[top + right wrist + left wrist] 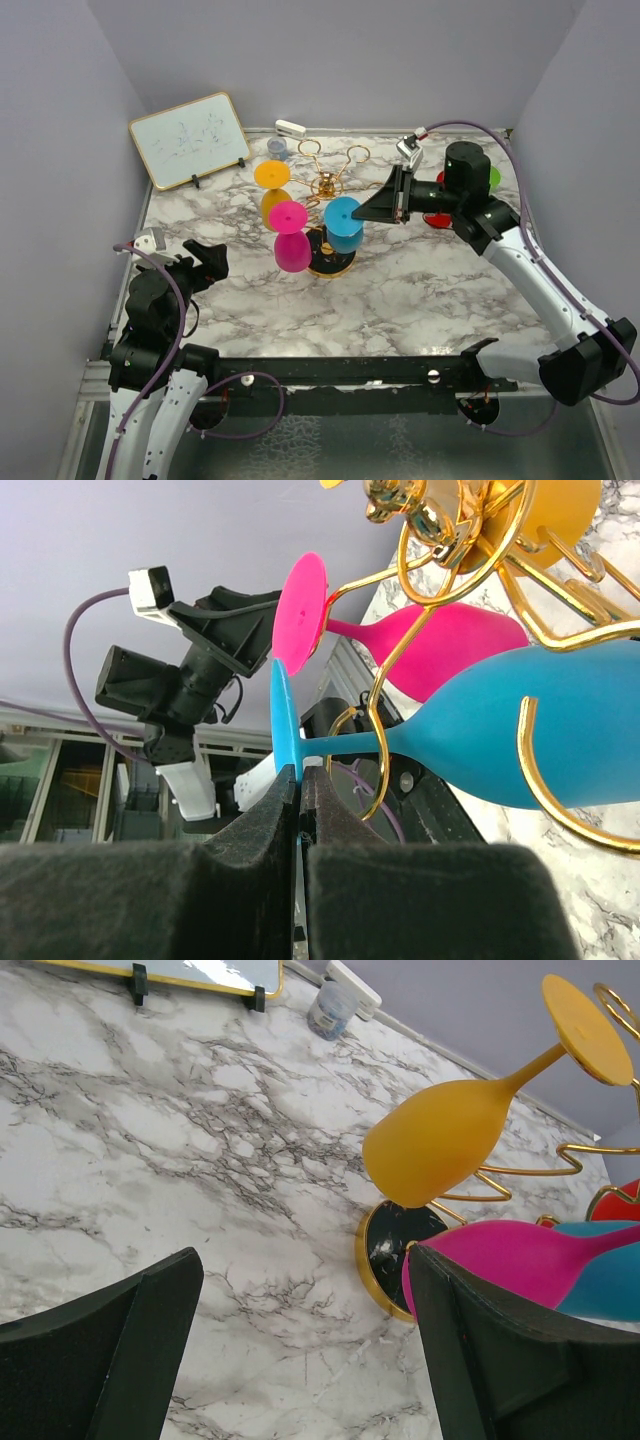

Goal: Take the wine glass off the wine glass rack

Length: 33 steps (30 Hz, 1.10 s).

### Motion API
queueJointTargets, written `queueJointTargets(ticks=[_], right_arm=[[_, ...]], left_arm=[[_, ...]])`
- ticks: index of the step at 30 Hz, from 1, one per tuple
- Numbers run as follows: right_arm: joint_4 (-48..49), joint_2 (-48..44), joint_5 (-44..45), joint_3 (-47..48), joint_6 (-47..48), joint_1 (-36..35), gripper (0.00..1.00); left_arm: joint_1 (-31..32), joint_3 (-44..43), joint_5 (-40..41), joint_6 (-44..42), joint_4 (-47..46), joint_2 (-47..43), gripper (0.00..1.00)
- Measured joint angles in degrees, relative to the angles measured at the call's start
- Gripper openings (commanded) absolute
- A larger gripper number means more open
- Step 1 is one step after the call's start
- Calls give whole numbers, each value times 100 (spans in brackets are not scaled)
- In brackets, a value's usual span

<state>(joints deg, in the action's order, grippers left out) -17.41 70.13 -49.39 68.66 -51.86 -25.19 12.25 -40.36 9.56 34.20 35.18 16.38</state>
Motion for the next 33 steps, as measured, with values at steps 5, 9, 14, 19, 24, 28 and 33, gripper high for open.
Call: queueJointTargets(ticks=[5,9,14,19,24,28,33], right_arm=[[66,168,2,87,-42,-72,1],[107,275,4,168,-46,-116,1],[164,393,9,234,-76,-173,1],[205,529,28,323,-92,-232,1],[247,619,48,407,-103,-304,1],[258,627,52,446,-105,-407,1],[199,634,44,505,-59,-608,1]], left_arm=[[0,0,0,0,2,0,86],[0,0,0,0,0,-4,86],[0,0,0,0,0,-26,86],[0,0,0,0,0,-44,86],[0,0,0,0,0,-66,86],[0,0,0,0,0,-74,86],[0,0,0,0,0,-81,86]])
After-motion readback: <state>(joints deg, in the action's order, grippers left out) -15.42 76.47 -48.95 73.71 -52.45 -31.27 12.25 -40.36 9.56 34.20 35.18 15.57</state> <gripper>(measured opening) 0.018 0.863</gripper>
